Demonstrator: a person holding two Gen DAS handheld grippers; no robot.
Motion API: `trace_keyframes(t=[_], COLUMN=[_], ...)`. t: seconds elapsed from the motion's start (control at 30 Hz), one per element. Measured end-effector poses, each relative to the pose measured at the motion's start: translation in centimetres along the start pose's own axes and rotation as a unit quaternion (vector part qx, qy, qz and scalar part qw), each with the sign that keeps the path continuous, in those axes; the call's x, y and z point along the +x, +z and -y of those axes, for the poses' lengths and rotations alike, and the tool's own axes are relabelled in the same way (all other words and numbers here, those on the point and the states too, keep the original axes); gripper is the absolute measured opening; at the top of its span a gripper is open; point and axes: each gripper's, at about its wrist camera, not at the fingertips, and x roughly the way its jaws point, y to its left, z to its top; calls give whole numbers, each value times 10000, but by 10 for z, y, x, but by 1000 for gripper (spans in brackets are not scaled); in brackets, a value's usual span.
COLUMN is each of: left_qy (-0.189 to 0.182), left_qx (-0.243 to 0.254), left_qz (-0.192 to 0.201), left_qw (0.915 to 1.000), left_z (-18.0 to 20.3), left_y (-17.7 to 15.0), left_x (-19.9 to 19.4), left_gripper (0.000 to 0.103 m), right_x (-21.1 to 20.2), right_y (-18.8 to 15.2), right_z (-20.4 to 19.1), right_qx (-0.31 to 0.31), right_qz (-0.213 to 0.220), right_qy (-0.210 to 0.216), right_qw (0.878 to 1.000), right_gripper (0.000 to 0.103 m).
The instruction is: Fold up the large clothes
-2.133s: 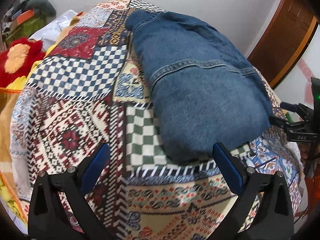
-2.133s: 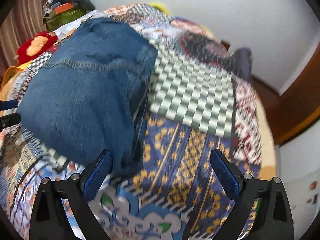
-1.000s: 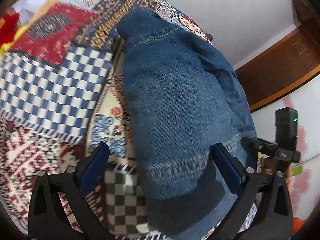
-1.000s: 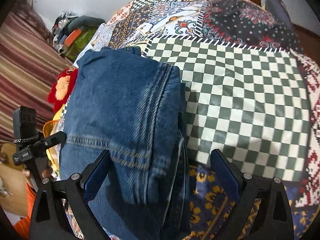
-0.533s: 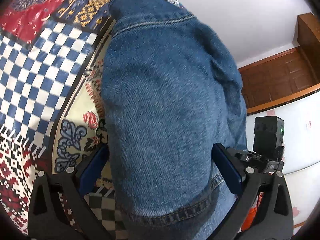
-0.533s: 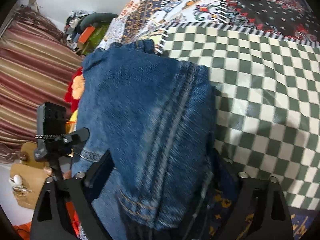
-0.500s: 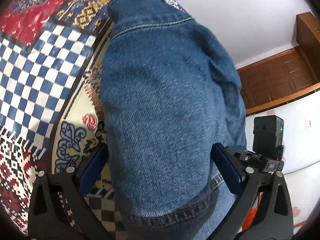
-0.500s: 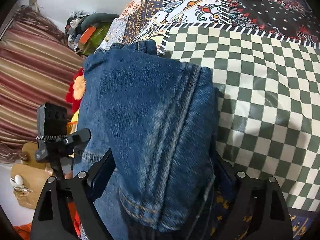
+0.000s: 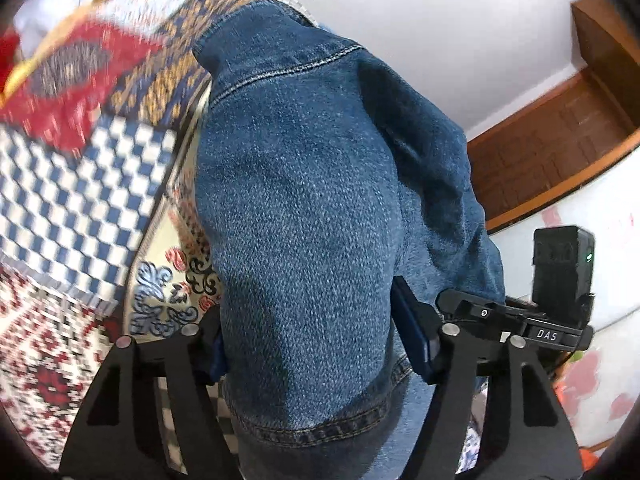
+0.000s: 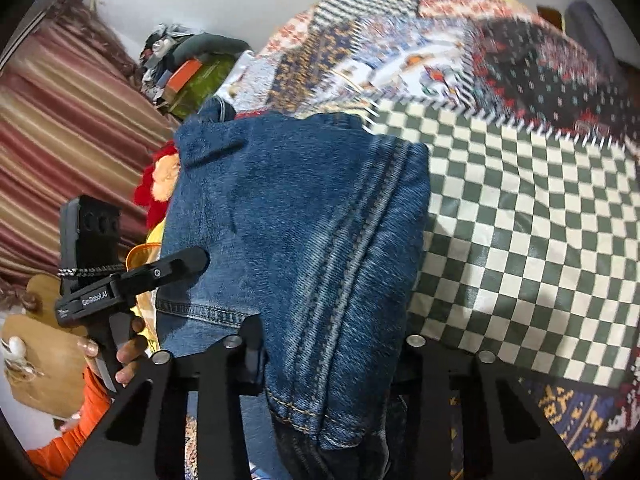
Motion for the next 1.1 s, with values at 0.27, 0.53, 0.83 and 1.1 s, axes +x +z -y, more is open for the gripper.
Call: trace_keyframes(t=[0.27,0.53,0.83,1.1], left_qy=[122,100,230,408], left_qx=[468,523,205,-496], left_qz=[676,1092,1098,613], left_qw=[9965,9926,9935,9960], left_z=[17,14,-43,-128], left_y=[3,-6,-34,-61], left_x=[-82,-164,-210,-195], left_gripper=[64,64,64,64], right_x=[-38,-60,-18,71], right_y=[-3,-8,-33,-53], right_z=[-54,-132,-197,-209], right_qx=[-213,-662,-751,-528], right_qz=[408,632,329,-496], right_qy=[179,223,316,343], right_qw=[9988,9956,9961,9968], right_gripper=[32,32,32,32])
